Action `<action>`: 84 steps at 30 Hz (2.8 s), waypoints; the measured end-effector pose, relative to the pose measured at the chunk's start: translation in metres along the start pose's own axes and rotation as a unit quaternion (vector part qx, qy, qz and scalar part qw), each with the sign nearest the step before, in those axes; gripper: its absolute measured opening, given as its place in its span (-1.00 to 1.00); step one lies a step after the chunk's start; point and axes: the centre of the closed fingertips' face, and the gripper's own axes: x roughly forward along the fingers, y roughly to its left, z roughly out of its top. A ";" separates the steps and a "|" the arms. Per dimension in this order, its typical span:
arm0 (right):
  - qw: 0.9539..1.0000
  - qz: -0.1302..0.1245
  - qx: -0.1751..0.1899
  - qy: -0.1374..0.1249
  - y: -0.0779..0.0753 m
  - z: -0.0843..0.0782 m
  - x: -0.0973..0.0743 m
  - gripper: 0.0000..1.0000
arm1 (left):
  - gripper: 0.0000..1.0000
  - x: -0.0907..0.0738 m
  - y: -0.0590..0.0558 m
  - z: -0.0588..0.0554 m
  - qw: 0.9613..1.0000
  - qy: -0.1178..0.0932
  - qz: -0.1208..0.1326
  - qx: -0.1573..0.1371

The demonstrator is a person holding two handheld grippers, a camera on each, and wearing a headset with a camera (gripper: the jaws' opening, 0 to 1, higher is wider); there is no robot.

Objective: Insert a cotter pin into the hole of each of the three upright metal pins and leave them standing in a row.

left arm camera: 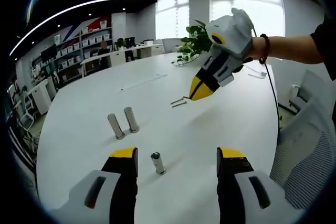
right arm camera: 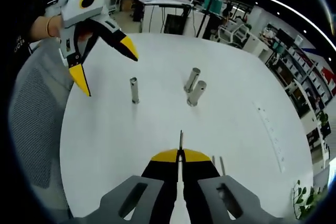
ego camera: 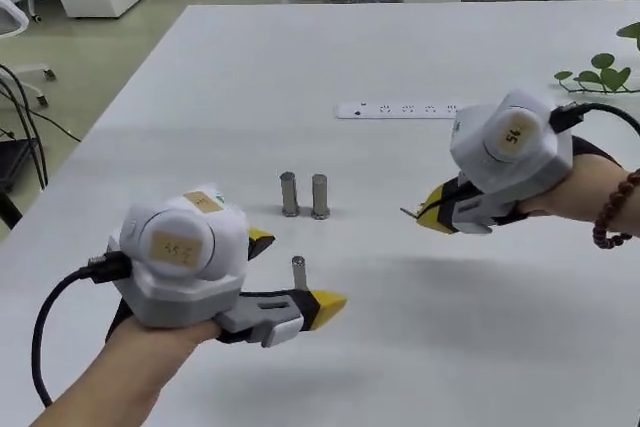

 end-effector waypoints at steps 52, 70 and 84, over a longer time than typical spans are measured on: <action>0.974 -0.033 -0.211 -0.075 0.066 0.058 -0.027 -1.00 | -1.00 0.015 -0.047 0.047 0.967 -0.055 -0.156 -0.194; 0.986 -0.014 -0.130 -0.101 0.063 0.060 -0.025 -1.00 | -1.00 0.010 -0.043 0.048 0.977 -0.075 -0.153 -0.131; 0.983 0.058 0.070 -0.159 0.063 0.059 -0.028 -0.92 | -1.00 0.004 -0.040 0.046 0.974 -0.107 -0.167 -0.107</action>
